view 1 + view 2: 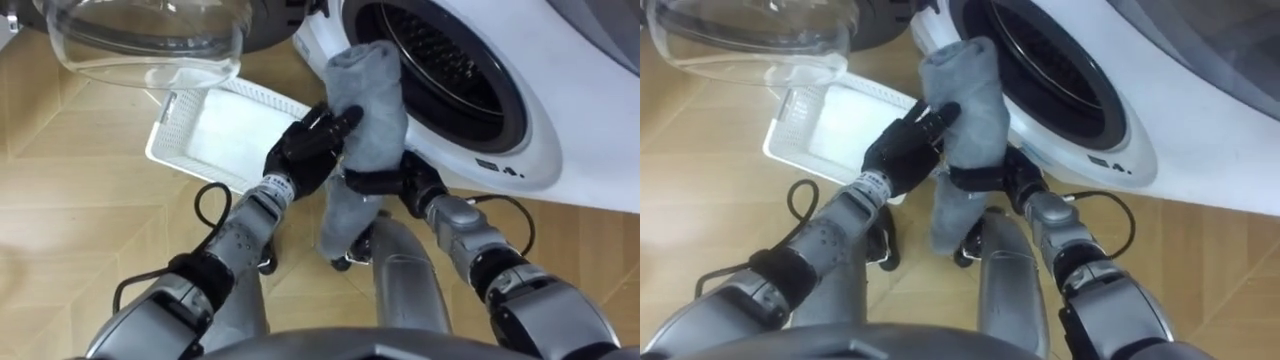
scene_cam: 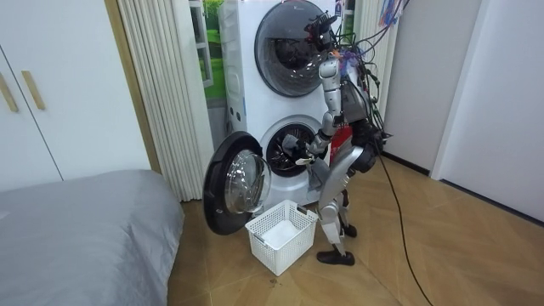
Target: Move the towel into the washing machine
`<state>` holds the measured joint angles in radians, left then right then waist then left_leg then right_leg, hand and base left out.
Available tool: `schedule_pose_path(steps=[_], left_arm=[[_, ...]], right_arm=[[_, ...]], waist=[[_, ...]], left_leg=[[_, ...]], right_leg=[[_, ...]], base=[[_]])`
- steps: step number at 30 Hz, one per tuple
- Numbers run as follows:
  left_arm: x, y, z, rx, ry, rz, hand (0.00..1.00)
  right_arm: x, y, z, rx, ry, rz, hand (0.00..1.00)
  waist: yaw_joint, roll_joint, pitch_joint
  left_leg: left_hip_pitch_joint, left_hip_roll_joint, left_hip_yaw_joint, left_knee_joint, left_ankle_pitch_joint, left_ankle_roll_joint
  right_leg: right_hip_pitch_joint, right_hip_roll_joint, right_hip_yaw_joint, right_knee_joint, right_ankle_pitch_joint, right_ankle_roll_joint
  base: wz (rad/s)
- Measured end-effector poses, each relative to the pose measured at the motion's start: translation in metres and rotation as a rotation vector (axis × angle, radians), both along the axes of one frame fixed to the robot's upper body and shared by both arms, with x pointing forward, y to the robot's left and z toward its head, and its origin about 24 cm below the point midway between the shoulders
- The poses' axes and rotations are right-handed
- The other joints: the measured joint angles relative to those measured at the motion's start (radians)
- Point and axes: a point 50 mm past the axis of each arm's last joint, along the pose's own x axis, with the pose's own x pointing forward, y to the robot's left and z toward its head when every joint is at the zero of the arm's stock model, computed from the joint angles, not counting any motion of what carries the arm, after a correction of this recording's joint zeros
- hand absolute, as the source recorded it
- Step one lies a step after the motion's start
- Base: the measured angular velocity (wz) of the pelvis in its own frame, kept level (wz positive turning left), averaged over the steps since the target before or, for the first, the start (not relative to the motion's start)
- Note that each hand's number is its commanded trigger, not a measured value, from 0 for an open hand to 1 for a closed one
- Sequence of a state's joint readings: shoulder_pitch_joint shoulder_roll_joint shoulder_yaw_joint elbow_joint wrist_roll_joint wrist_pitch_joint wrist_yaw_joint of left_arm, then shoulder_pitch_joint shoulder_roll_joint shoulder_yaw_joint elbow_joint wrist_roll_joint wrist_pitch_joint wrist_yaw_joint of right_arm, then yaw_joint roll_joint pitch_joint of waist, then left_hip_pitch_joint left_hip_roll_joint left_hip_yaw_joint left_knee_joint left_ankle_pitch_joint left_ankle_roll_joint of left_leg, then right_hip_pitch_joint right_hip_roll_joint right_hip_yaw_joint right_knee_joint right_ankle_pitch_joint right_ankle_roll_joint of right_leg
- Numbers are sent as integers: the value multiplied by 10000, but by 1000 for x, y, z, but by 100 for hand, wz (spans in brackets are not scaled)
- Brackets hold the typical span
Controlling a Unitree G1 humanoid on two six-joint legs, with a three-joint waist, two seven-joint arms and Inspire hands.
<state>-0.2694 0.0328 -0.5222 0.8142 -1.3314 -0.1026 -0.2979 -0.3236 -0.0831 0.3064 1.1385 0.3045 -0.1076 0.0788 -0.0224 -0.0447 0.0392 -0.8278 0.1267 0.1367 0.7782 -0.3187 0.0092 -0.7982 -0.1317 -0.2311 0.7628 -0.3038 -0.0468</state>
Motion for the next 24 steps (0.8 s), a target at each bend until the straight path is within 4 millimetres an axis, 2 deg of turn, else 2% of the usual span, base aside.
schedule_pose_path(steps=[4, 7, 11, 14, 17, 19, 24], left_arm=[[0, 17, -8, 1696, 153, -85, 0], [-6, 37, -21, 3689, 685, -181, 0], [-14, 49, -31, 5653, 1141, -526, 0], [-16, 56, -34, 6357, 1218, -781, 0], [-20, 61, -39, 7221, 1401, -1043, 0], [-19, 63, -39, 7303, 1398, -1055, 0], [-18, 64, -37, 7410, 1466, -916, 0]], right_arm=[[-3, -14, -3, -292, 425, -848, 100], [-4, -22, -4, -11, 740, -1646, 100], [0, -42, 0, 536, 973, -2862, 100], [6, -51, 4, 870, 998, -3307, 100], [10, -60, 8, 1562, 927, -3981, 100], [12, -64, 11, 1945, 881, -4324, 100], [15, -65, 13, 3178, 988, -5317, 100]], waist=[[410, 130, 140], [745, 156, 157], [1063, 161, 165], [1095, 87, 212], [1087, -79, 312], [1094, -133, 344], [1079, -231, 364]], left_leg=[[3, -1, 74, -99, 2, -4], [-8, -17, 37, -147, 13, -24], [-192, -174, -46, -129, 52, -12], [-281, -191, -57, -116, 74, 25], [-337, -363, -88, 34, 76, 34], [-455, -367, -100, 109, 86, 54], [-696, -390, -148, 258, 122, 127]], right_leg=[[-74, -45, 20, 19, 0, 0], [-99, -74, -32, 10, -2, -3], [-159, -261, -338, 32, -22, -31], [-241, -378, -426, 170, -26, -23], [-314, -590, -467, 526, -124, 44], [-392, -619, -477, 550, -173, 45], [-542, -664, -497, 592, -215, 65]], base=[[-1], [2], [12], [9], [16], [11], [4]])
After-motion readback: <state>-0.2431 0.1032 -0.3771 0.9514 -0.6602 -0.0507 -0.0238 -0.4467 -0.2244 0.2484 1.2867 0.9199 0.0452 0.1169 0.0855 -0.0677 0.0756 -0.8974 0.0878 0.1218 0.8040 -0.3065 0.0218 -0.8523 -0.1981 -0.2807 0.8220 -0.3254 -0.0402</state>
